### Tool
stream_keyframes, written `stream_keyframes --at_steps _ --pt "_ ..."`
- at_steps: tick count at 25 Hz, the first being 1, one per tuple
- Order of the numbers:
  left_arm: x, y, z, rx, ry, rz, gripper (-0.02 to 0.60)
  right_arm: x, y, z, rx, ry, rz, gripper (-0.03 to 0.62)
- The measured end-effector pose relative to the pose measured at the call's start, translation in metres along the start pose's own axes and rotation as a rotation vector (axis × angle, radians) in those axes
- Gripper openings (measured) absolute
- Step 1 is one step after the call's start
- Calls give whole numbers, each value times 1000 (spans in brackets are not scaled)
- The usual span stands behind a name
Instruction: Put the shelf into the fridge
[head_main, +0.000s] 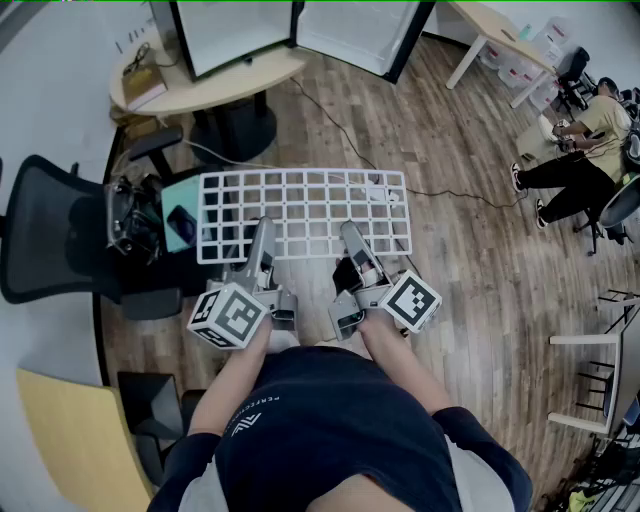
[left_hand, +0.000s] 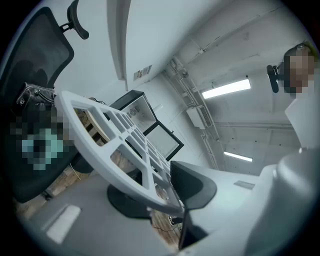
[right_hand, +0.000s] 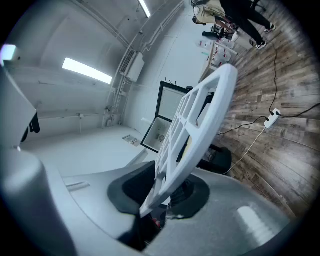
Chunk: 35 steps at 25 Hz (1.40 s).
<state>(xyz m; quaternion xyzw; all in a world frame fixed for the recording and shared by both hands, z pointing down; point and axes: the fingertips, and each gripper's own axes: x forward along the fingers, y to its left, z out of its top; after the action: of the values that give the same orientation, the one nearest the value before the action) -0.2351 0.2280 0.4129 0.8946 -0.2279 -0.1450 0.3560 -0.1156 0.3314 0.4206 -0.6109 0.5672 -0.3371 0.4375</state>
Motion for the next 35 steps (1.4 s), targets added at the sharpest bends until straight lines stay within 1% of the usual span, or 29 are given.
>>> stream_keyframes --at_steps 6,11,15,19,24,29,32,35 --pt "2 10 -14 -67 42 29 124 3 -4 0 2 3 -13 63" --pt "4 9 -8 -39 28 35 123 3 -6 -1 15 2 -18 66" --pt "5 9 -7 -32 32 41 123 5 -7 -1 10 10 -27 67" --pt "11 19 -1 -22 38 49 123 18 -11 -3 19 16 -28 69" --pt "16 35 15 -32 21 68 123 42 -8 -10 19 31 -15 66" --pt "22 54 36 -23 10 89 123 71 -6 -21 21 52 -13 67" --pt "27 69 51 -19 0 98 123 92 -5 -28 7 62 -15 68" --pt "34 86 68 -18 -10 110 123 117 0 -37 -3 77 1 69"
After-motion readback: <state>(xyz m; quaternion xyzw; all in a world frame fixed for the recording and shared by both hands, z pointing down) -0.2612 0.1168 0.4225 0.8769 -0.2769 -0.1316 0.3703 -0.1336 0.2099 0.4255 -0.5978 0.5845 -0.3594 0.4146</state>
